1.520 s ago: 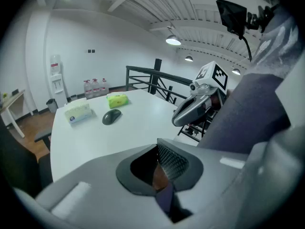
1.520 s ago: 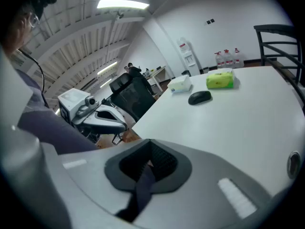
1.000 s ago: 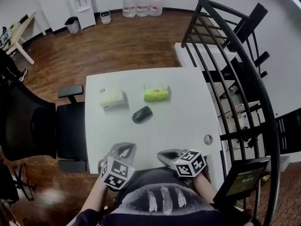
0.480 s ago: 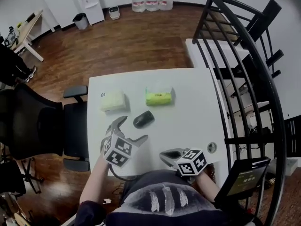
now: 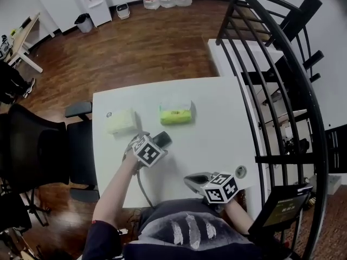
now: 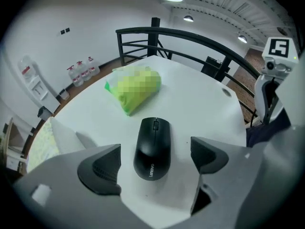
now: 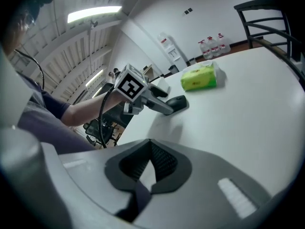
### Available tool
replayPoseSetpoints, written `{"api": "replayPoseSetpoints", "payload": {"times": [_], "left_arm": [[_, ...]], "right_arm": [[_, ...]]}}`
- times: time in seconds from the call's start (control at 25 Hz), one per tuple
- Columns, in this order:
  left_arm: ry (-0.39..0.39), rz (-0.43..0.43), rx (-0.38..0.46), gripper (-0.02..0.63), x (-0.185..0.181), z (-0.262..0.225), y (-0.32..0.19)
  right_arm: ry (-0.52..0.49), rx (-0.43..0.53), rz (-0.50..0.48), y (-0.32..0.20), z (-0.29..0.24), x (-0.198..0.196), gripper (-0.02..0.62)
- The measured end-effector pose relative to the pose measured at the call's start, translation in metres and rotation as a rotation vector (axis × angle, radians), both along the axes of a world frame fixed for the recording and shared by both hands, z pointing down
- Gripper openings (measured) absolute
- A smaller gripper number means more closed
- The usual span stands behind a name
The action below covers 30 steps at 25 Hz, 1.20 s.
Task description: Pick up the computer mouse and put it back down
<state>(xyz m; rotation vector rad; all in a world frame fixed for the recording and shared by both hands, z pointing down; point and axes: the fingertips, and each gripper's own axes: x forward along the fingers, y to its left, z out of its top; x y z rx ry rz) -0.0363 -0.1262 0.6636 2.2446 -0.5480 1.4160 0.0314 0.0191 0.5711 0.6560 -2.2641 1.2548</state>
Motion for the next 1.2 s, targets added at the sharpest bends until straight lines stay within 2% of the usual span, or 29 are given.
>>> {"api": "replayPoseSetpoints", "payload": {"times": [0.32,0.44,0.48,1.0,1.04,1.16,1.2], "left_arm": [[-0.090,0.025,-0.021,0.469,0.000,0.028,-0.008],[-0.117,0.033,-0.026,0.434,0.000,0.035,-0.008],[-0.121,0.037,-0.031,0.411,-0.001,0.037,-0.007],[-0.124,0.057,-0.039,0.410,0.006,0.034,-0.007],[-0.127,0.063,-0.038,0.401,0.006,0.034,-0.006],[-0.122,0.083,-0.031,0.316,0.006,0.032,-0.001],[-0.122,0.084,-0.030,0.311,0.006,0.032,0.000]], "right_arm": [[-0.007,-0.028,-0.006,-0.004,0.008,-0.003,0.003],[-0.011,-0.033,-0.010,-0.004,0.009,-0.006,0.003],[-0.012,-0.034,-0.010,-0.004,0.010,-0.007,0.003],[-0.013,-0.046,-0.016,-0.003,0.010,-0.006,0.003],[-0.010,-0.043,-0.013,-0.003,0.010,-0.006,0.003],[0.000,-0.036,-0.003,-0.002,0.012,-0.005,0.003],[0.004,-0.035,0.001,-0.002,0.012,-0.005,0.003]]}}
